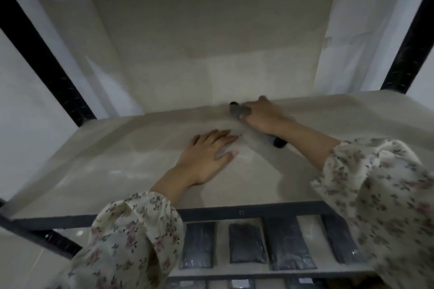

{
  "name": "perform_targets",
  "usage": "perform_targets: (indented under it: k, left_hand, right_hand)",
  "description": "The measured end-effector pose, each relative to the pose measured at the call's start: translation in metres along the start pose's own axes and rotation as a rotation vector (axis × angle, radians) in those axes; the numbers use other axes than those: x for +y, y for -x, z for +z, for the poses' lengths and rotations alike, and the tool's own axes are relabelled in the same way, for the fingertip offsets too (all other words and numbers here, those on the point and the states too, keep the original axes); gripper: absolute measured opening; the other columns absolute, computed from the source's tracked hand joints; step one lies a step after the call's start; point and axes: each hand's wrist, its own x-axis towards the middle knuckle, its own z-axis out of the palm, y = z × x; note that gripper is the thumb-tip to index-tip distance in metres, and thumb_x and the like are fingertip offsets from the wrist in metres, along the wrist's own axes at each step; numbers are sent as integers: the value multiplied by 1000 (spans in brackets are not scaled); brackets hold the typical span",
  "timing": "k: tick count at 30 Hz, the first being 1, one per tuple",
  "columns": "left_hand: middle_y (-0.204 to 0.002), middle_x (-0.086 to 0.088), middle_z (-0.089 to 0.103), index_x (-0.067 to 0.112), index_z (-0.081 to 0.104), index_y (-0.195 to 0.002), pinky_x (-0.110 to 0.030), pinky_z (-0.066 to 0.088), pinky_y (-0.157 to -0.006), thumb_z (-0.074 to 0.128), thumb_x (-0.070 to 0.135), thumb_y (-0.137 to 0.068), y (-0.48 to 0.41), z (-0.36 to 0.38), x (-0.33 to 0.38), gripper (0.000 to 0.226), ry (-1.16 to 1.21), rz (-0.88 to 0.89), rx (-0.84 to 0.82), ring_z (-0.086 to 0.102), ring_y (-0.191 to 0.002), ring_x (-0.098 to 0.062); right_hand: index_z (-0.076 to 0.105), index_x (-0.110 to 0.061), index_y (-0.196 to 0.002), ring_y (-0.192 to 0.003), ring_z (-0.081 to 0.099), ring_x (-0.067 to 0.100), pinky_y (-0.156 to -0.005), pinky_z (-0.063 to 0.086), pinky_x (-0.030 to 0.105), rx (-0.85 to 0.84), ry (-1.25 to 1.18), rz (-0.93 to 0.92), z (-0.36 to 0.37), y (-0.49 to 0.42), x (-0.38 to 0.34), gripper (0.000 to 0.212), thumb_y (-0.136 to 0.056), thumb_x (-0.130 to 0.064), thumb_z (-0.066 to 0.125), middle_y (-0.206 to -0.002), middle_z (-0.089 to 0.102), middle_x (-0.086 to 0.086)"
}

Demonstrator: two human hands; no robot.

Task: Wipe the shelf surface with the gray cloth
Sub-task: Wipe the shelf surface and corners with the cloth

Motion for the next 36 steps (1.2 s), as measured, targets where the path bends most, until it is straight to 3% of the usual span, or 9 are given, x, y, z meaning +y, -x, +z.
perform_targets:
  k: [3,5,8,12,16,19,25,32,36]
  left_hand:
    - [-154,19,19,45,25,-141,-33,7,-118,26,56,-94,1,-1,-4,49,23,-19,-3,11,-143,-5]
    - [-154,20,20,45,27,-140,-34,8,-118,27,56,-93,2,0,-4,48,21,-26,6,12,-143,-5]
    - [-153,20,22,45,29,-139,-32,9,-117,29,56,-93,1,0,-3,47,27,-28,24,14,-142,-5]
    - [-152,19,24,45,31,-139,-32,10,-116,22,62,-86,2,0,-1,56,24,-32,28,16,-142,-5]
    - [-152,18,26,44,32,-138,-32,12,-115,26,60,-89,1,1,-4,51,18,-27,42,17,-142,-6]
    - [-149,16,33,42,39,-135,-31,16,-113,32,58,-90,3,1,-6,47,45,-26,81,26,-138,-7]
    - [-136,7,49,32,52,-125,-28,31,-98,43,39,-95,19,-1,-8,32,109,-42,166,43,-123,-15]
    - [-132,1,52,25,54,-122,-35,35,-102,36,44,-88,50,-4,-7,42,69,-21,157,47,-121,-20]
    - [-134,-3,51,20,49,-127,-34,33,-100,33,42,-85,58,-6,-5,51,38,-43,148,47,-122,-23]
  right_hand:
    - [54,-21,-117,-96,50,31,-82,44,37,119,30,118,-22,-24,28,39,-90,-47,46,-111,46,11]
    - [58,-29,-120,-103,52,34,-80,44,36,61,88,84,-19,-29,35,34,-90,-43,49,-115,47,11]
    - [60,-34,-119,-94,53,28,-72,39,30,-20,14,-58,-2,-26,24,31,-90,-41,51,-107,47,7]
    - [63,-22,-118,-98,54,19,-78,40,29,-235,-197,-245,-17,-19,11,32,-89,-32,59,-101,53,-1]
    - [64,-28,-115,-101,57,25,-76,43,33,55,-90,-70,-11,-41,24,39,-83,-48,54,-108,56,1]
    - [62,-28,-115,-102,57,27,-76,41,33,-20,-92,-45,-1,-43,22,48,-78,-54,48,-110,57,3]
    - [60,-37,-120,-97,53,25,-84,42,38,-146,-129,-236,-6,3,7,32,-89,-33,54,-106,53,7]
    - [61,-33,-121,-100,50,18,-82,38,32,-159,-191,-319,-3,66,-13,32,-89,-32,57,-103,50,-4]
    - [64,-30,-118,-90,51,12,-82,40,30,-208,-236,-346,-6,104,-20,32,-86,-29,63,-91,51,-9]
